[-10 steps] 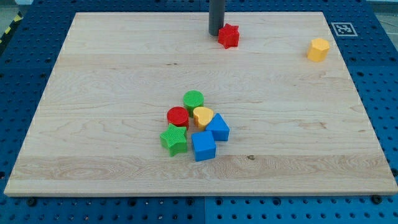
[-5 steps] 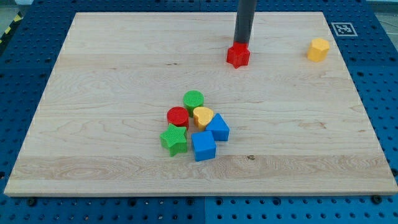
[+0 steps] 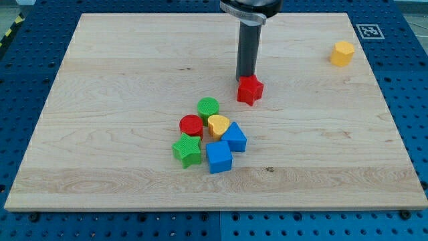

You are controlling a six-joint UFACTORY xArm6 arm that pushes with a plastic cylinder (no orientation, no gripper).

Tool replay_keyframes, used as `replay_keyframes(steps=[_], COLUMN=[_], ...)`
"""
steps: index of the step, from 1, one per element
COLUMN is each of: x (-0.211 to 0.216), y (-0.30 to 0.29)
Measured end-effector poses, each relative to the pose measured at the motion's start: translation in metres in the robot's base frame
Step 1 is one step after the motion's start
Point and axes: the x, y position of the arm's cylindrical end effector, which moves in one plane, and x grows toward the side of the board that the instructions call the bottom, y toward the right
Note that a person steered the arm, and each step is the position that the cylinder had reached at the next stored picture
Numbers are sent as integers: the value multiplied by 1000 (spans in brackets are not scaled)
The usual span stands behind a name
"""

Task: Push the red star into a green circle

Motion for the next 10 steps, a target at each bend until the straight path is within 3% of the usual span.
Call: replay_keyframes(steps=[1, 3, 6, 10], x=[12, -14, 23, 31], y=[3, 41, 48, -8])
